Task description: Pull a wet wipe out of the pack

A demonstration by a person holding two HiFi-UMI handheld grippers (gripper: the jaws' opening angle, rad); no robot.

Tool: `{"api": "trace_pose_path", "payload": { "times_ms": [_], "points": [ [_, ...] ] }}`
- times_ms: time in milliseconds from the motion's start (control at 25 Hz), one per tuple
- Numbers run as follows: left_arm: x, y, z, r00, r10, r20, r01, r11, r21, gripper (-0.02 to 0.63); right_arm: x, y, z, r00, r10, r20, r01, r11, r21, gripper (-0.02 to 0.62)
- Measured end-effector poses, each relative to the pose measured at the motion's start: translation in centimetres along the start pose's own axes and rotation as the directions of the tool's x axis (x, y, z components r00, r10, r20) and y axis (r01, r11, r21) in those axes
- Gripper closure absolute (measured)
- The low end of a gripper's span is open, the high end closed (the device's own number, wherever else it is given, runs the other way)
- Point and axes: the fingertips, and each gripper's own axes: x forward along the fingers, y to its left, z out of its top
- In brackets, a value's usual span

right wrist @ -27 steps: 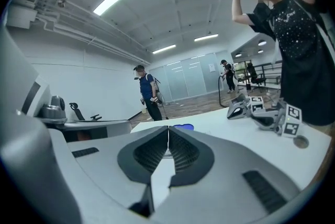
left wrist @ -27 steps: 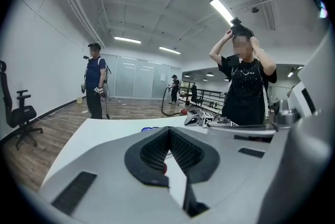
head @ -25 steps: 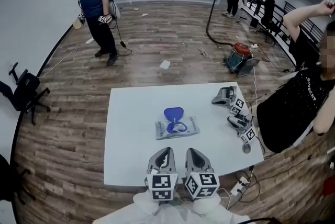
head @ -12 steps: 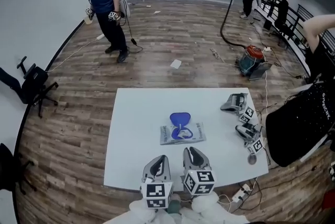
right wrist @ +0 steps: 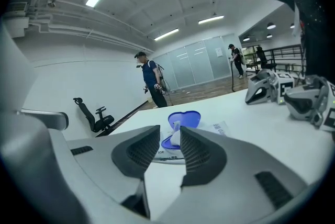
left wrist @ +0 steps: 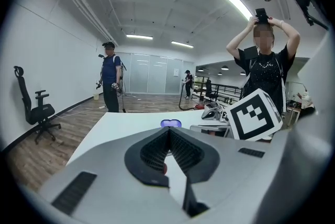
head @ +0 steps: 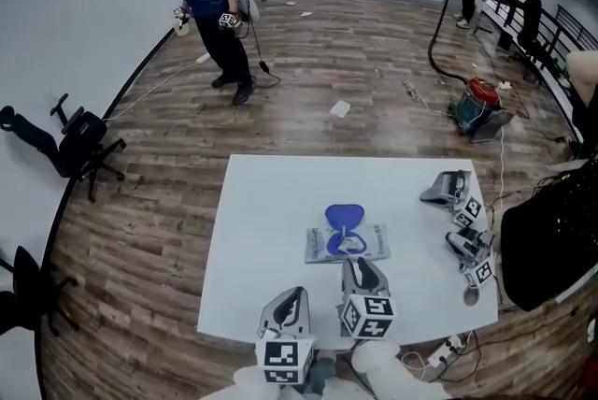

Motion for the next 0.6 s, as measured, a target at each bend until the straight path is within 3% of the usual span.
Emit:
{"api": "trace_pose_path", "payload": {
  "times_ms": [600],
  "points": [
    [2.1, 1.7, -3.1, 0.997, 0.047, -0.063, -0.048, 0.999, -0.013, 0.609, 4.3, -2.0, -2.1, 0.999, 0.010, -0.053, -0.008, 0.999, 0.033, 0.456]
  ]
}}
